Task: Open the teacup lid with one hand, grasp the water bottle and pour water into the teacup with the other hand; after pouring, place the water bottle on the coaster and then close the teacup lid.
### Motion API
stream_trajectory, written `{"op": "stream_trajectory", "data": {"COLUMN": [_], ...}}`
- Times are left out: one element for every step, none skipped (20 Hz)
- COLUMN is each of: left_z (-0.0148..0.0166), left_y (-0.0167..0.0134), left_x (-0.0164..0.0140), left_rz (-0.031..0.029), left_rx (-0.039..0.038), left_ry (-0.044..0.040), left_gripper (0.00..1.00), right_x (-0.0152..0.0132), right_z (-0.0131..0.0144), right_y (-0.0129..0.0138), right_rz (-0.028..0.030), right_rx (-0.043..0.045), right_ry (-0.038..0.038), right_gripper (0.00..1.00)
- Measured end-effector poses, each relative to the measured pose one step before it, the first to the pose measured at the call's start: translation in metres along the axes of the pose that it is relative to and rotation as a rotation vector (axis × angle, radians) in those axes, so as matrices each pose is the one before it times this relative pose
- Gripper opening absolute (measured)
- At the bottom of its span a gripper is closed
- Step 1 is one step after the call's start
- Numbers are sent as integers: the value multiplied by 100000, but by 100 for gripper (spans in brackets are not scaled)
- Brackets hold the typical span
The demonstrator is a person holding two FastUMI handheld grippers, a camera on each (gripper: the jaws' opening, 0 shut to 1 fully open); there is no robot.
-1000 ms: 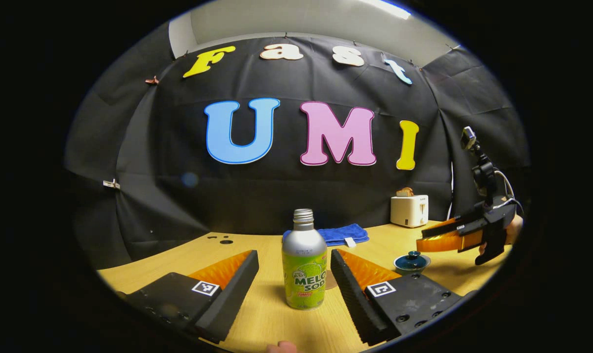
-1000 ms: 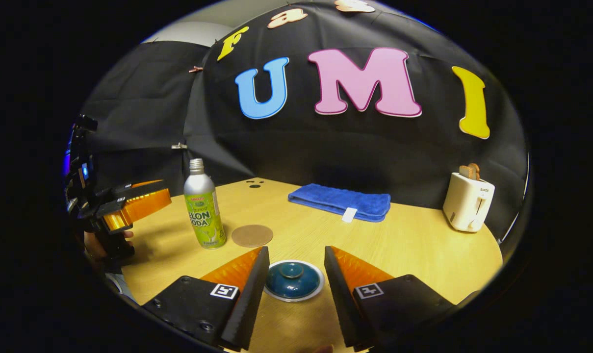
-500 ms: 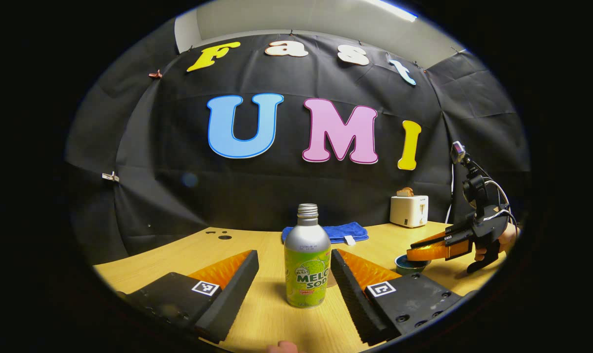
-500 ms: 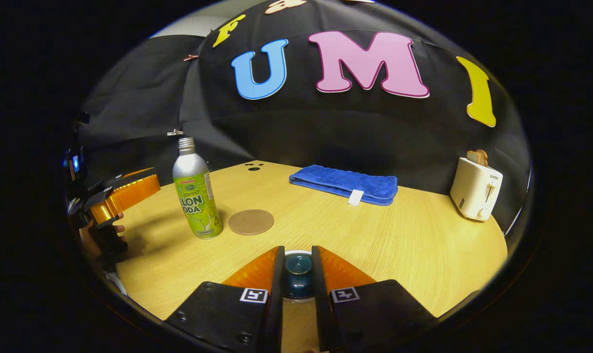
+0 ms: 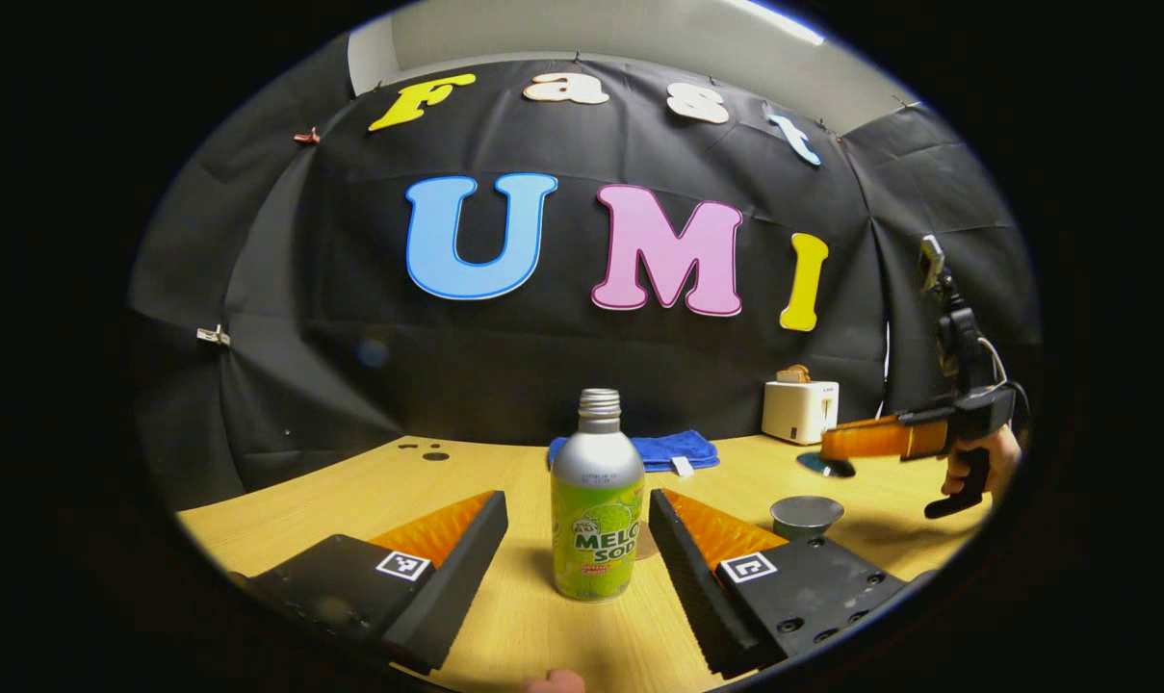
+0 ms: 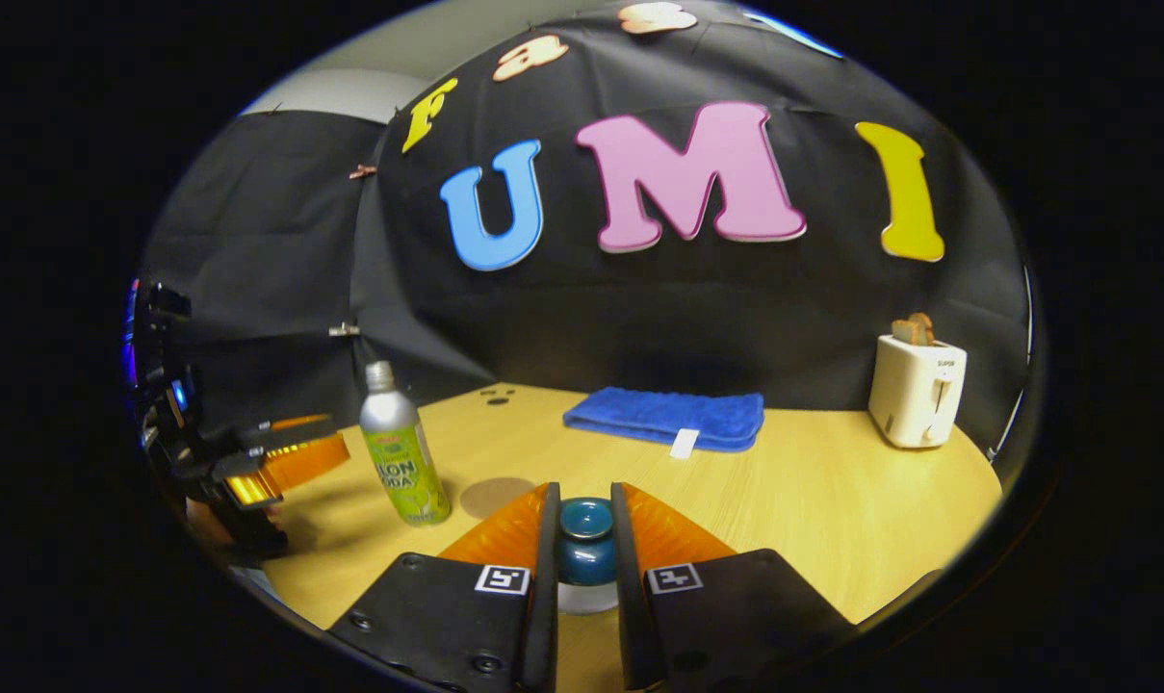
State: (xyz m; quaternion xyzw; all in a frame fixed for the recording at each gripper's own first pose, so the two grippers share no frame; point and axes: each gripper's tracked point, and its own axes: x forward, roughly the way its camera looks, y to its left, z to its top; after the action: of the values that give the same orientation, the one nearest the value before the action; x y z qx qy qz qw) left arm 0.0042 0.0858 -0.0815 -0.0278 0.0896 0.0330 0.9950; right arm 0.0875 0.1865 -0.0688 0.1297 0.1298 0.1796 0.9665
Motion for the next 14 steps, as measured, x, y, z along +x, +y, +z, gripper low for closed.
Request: {"op": "stream_trajectory", "data": {"left_z": [-130, -269, -106, -270, -253, -360, -268, -395, -121, -278, -39, -126, -1, -106], "left_y": [-50, -133, -45, -85, -206, -115, -123, 201, 123, 154, -75, -147, -193, -244], "left_x": [168, 201, 300, 271, 432, 372, 446, 450, 607, 512, 531, 312, 341, 654], "left_rz": [14, -11, 293, -103, -381, -260, 253, 959, 1156, 1113, 141, 157, 294, 184], "left_rx": [2, 538, 810, 490, -241, -358, -100, 266, 800, 757, 282, -318, -186, 248], "left_ry": [796, 798, 641, 777, 1336, 1499, 1318, 1477, 1056, 740, 466, 265, 81, 138], "left_gripper": [94, 94, 94, 94, 94, 94, 94, 94, 94, 94, 94, 94, 94, 94], "right_x": [-944, -1023, -1015, -870, -764, -704, -600, -576, -385, -160, -145, -2, -8, -100], "right_z": [1390, 1259, 1120, 978, 854, 544, 408, 212, 105, 43, -140, -34, 84, 27], "right_y": [-726, -780, -866, -1004, -894, -908, -729, -545, -379, 167, 283, -194, -160, -155], "right_rz": [-2183, -2233, -2289, -2579, -2148, -2037, -1523, -1110, -325, 1258, 1318, 110, 12, -127], "right_rx": [316, 164, -174, -209, -805, -1167, -1194, -752, 488, 1556, 1109, 659, -161, -222], "right_ry": [-4042, -3857, -3205, -2895, -2378, -1461, -1435, -663, -732, 398, 631, -110, -33, -20], "right_gripper": [30, 29, 29, 29, 29, 29, 29, 29, 29, 29, 24, 24, 29, 29]}}
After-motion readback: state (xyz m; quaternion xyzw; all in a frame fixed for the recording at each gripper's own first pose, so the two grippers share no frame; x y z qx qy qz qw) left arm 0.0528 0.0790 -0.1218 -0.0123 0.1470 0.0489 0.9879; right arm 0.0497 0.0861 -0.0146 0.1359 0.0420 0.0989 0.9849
